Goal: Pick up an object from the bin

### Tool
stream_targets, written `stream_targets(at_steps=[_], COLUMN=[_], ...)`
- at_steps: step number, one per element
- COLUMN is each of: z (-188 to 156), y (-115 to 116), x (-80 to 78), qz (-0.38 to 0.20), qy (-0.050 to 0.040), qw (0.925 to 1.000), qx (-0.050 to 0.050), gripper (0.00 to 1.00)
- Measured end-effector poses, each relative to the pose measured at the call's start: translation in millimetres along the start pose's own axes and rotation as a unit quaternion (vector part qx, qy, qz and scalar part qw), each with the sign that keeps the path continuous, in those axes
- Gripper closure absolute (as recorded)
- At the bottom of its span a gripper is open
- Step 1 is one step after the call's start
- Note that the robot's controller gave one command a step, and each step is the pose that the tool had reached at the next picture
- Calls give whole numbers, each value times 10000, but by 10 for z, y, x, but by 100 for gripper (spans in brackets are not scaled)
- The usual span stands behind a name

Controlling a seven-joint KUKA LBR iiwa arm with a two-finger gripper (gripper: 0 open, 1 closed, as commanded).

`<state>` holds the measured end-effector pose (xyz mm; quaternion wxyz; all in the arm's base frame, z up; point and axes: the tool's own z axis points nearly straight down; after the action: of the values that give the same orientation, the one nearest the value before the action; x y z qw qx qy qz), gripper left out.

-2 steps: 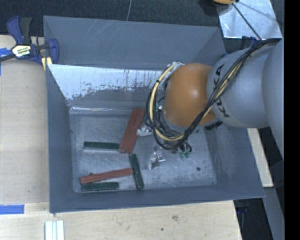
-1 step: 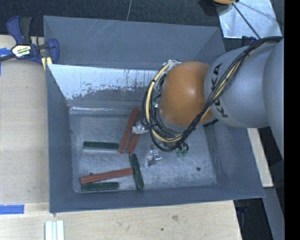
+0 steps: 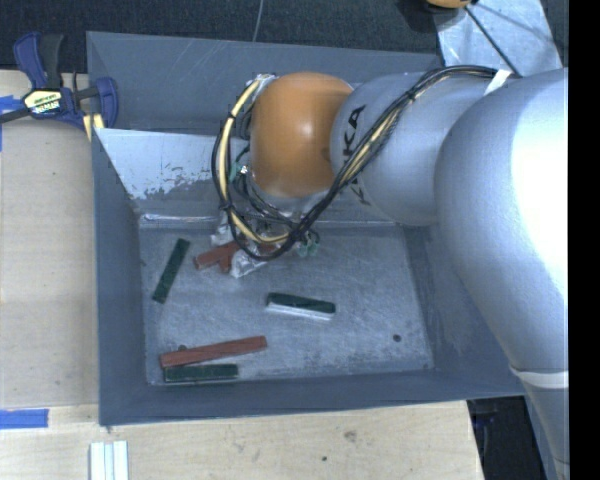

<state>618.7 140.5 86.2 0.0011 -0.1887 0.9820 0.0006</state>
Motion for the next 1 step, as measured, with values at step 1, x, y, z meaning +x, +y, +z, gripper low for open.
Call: stream_targets(at_steps=[1], z=[0], y=[0], x=[0], qz=[1], qy=[0], qw=[10000], qx=[0], gripper=[100])
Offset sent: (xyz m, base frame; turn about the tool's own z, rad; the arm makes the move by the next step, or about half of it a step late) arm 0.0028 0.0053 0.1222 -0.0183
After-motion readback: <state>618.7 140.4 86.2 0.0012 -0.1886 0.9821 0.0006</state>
